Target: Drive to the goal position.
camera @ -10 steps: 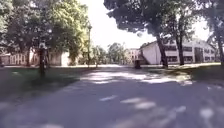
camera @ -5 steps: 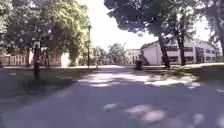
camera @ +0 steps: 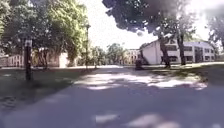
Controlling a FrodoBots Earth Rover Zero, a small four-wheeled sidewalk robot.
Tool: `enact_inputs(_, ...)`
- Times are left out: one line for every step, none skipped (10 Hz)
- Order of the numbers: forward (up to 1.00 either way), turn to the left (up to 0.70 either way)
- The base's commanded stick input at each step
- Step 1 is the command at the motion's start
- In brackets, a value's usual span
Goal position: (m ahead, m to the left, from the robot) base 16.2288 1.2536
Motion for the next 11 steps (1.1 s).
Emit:
enact_inputs(0.7, 0.0)
enact_inputs(0.7, 0.0)
enact_inputs(0.7, 0.0)
enact_inputs(0.7, 0.0)
enact_inputs(0.7, 0.0)
enact_inputs(0.7, 0.0)
enact_inputs(0.7, 0.0)
enact_inputs(0.7, 0.0)
enact_inputs(0.7, 0.0)
enact_inputs(0.7, 0.0)
enact_inputs(0.7, 0.0)
